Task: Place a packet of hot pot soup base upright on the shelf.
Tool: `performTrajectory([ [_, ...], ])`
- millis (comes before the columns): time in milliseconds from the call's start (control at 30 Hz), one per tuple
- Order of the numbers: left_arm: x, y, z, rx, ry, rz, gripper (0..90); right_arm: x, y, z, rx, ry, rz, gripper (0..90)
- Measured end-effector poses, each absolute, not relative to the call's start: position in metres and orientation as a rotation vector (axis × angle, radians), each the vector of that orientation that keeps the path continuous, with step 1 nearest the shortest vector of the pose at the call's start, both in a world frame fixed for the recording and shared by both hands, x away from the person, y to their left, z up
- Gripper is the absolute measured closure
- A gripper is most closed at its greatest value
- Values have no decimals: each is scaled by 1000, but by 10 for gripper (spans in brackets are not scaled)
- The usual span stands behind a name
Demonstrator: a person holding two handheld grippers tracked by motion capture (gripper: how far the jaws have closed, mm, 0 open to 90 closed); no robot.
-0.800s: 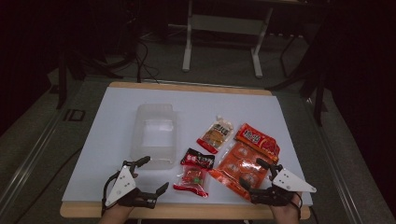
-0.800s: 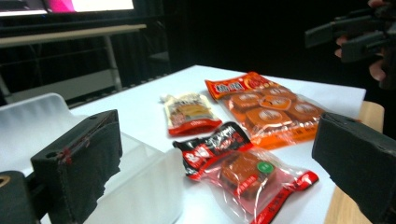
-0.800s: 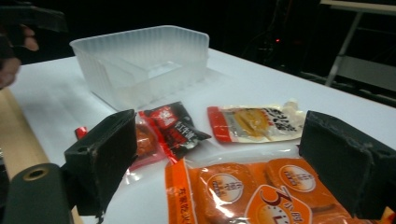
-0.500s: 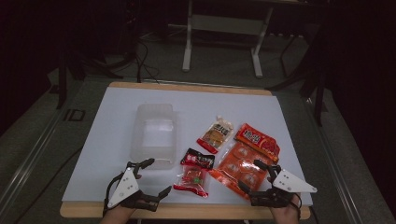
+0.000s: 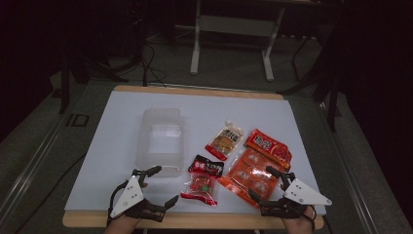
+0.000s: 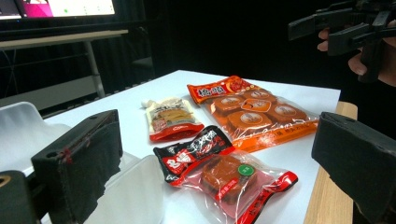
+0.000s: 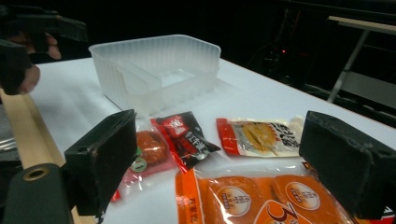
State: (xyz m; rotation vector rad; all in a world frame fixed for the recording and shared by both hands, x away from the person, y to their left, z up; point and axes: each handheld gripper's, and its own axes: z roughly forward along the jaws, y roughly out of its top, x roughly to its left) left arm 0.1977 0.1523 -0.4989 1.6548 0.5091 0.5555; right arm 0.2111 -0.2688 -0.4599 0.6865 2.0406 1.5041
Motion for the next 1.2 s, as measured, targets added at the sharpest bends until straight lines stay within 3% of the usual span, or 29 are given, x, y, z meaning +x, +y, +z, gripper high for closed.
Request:
performTrajectory([
  [600,196,151,-498,1652,509,549,22,207,-264,-451,641,2004,1476,112],
  [1200,194,151,-496,1645,550,560,22,219,-293,-407,708,1870,1420,113],
])
